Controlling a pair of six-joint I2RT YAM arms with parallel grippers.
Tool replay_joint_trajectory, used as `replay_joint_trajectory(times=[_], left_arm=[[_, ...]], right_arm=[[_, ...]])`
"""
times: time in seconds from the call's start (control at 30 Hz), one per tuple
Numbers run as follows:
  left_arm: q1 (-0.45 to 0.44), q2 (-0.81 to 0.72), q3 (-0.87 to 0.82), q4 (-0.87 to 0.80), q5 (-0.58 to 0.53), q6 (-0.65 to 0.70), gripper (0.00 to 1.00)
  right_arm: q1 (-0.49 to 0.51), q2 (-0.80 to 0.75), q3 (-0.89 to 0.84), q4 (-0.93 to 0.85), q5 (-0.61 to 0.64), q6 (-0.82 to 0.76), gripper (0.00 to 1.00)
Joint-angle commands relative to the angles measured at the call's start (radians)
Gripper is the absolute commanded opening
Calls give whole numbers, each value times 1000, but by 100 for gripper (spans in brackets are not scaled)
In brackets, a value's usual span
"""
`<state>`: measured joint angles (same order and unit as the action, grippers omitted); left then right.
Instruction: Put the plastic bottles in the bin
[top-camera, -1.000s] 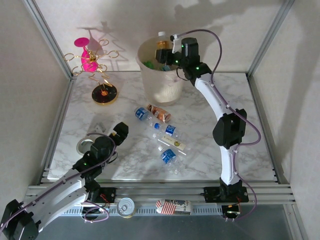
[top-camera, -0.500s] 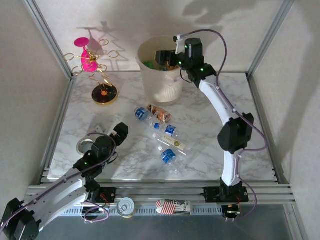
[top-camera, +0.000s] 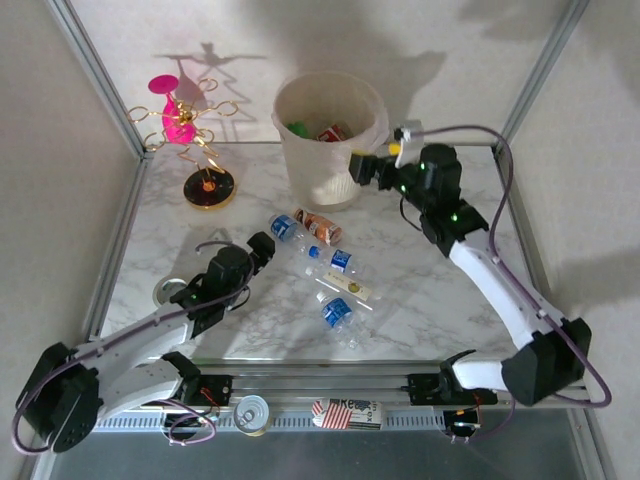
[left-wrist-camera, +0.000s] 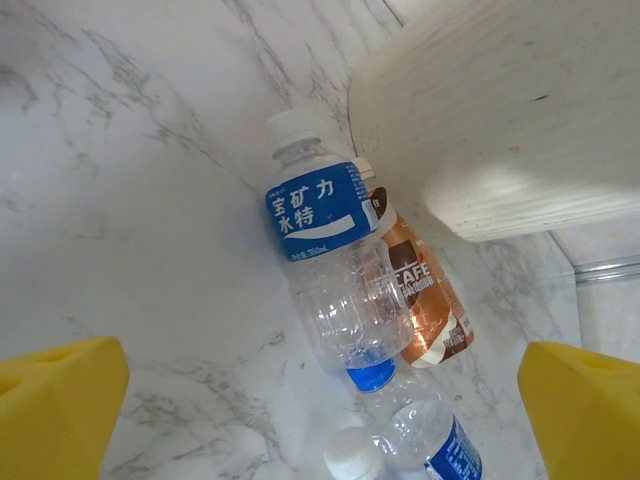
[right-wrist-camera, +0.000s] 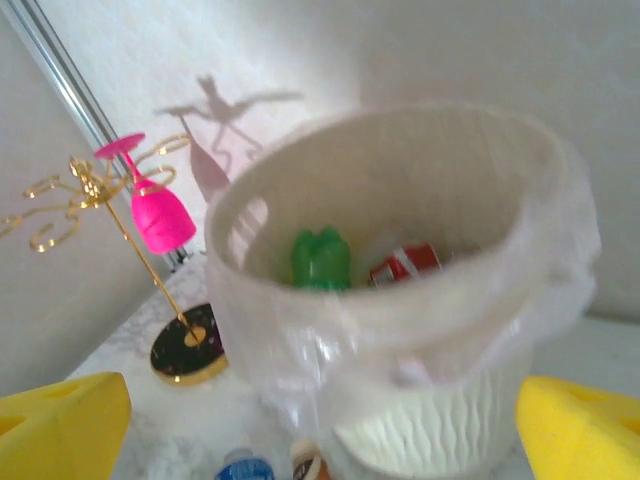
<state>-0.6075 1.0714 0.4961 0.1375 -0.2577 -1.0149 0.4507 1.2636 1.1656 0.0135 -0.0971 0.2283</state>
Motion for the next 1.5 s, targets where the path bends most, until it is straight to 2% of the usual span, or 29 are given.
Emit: replay_joint_trajectory(times=[0.0, 0.23, 0.47, 0.83, 1.07, 1.47], left_arm=[[-19, 106, 89, -15, -18, -21, 99], [-54, 337, 262, -76, -68, -53, 100], [-54, 502, 363, -102, -71, -72, 100], [-49, 691, 493, -125, -65, -25, 100], [-20, 768, 516, -118, -25, -36, 99], [-9, 835, 496, -116, -17, -21, 90]], right_arm=[[6, -87, -126, 90, 31, 59, 99], [6, -196, -375, 138, 45, 145, 99], [6, -196, -549, 235, -27, 259, 99], [6, -221, -547, 170, 15, 220, 99], [6, -254, -569, 153, 25, 220, 99], [6, -277, -575, 140, 38, 224, 99]])
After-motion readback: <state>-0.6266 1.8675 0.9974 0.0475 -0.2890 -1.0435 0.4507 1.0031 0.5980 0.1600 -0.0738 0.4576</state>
